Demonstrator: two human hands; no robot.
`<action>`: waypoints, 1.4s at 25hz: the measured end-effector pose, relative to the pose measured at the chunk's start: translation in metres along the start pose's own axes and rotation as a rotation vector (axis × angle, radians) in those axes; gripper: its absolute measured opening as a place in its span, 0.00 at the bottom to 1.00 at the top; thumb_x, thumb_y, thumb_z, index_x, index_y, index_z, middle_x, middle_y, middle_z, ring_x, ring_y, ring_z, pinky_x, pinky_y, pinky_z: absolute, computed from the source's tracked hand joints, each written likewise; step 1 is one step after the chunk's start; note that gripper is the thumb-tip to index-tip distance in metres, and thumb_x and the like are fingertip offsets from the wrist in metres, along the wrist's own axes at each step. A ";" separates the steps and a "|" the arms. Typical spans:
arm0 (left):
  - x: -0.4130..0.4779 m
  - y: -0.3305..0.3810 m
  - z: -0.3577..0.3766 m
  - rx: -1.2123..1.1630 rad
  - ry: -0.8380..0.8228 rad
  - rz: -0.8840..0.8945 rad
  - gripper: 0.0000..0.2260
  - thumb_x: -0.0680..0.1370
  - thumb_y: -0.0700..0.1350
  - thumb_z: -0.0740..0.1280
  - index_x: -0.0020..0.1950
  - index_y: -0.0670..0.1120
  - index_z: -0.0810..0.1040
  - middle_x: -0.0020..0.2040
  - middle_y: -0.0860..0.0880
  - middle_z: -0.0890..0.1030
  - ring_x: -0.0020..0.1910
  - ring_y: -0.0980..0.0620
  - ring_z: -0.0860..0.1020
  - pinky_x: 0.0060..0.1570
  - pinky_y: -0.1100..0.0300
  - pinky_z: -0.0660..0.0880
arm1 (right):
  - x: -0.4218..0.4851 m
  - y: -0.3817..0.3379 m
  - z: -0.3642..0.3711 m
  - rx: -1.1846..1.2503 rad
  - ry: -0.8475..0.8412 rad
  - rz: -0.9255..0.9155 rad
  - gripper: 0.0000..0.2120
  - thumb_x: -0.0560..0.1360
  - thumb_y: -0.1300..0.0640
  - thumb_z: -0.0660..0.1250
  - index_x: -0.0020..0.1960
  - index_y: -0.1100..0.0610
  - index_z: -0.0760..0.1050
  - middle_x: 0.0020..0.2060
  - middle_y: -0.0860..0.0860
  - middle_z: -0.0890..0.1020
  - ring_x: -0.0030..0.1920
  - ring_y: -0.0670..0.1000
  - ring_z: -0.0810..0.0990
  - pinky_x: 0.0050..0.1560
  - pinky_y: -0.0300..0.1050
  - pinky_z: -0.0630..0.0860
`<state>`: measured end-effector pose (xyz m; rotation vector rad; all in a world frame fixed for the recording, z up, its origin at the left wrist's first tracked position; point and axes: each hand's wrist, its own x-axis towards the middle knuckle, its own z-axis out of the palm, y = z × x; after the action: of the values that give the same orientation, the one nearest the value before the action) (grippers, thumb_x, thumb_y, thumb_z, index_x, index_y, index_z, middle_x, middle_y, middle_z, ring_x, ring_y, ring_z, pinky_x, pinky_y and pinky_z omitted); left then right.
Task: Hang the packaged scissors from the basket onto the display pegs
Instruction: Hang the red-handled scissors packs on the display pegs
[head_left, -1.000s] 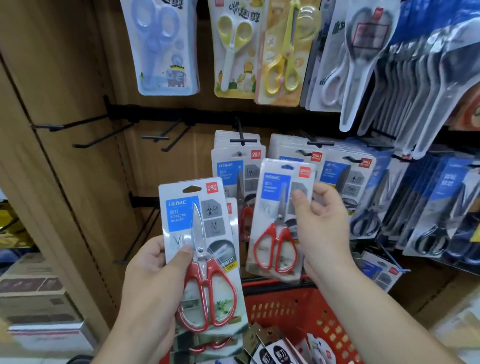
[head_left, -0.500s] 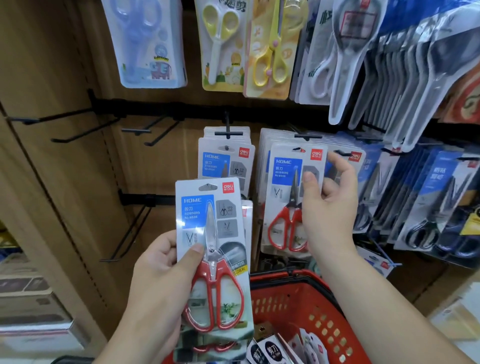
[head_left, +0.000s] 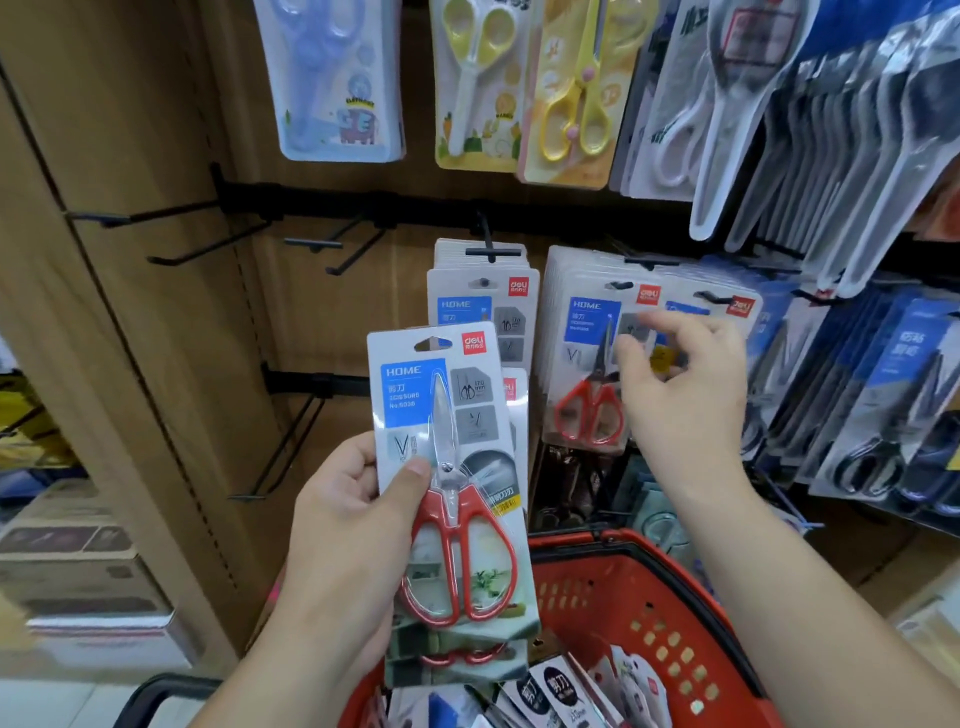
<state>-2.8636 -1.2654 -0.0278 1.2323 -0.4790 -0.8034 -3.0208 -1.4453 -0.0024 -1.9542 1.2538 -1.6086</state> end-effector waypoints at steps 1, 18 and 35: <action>0.000 0.000 0.000 -0.011 -0.003 0.001 0.07 0.82 0.43 0.69 0.60 0.46 0.80 0.50 0.45 0.89 0.48 0.42 0.89 0.53 0.43 0.83 | -0.002 -0.005 -0.001 0.049 -0.018 -0.002 0.07 0.80 0.53 0.71 0.58 0.47 0.82 0.52 0.48 0.78 0.51 0.47 0.79 0.58 0.46 0.80; 0.001 0.009 0.007 0.035 0.035 0.038 0.04 0.84 0.41 0.68 0.57 0.48 0.80 0.48 0.48 0.89 0.46 0.45 0.89 0.49 0.45 0.84 | -0.016 -0.016 -0.004 0.502 -0.291 0.379 0.09 0.85 0.55 0.66 0.47 0.51 0.81 0.44 0.56 0.88 0.52 0.72 0.83 0.56 0.70 0.81; 0.017 0.013 -0.005 0.080 0.102 0.150 0.06 0.83 0.45 0.69 0.57 0.45 0.81 0.47 0.45 0.89 0.44 0.43 0.89 0.47 0.44 0.83 | -0.003 -0.040 0.057 0.520 -0.290 0.174 0.06 0.83 0.53 0.68 0.50 0.48 0.84 0.43 0.43 0.89 0.47 0.41 0.87 0.51 0.42 0.83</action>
<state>-2.8452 -1.2732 -0.0183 1.2888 -0.5177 -0.5960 -2.9524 -1.4362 0.0059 -1.6246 0.7701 -1.3360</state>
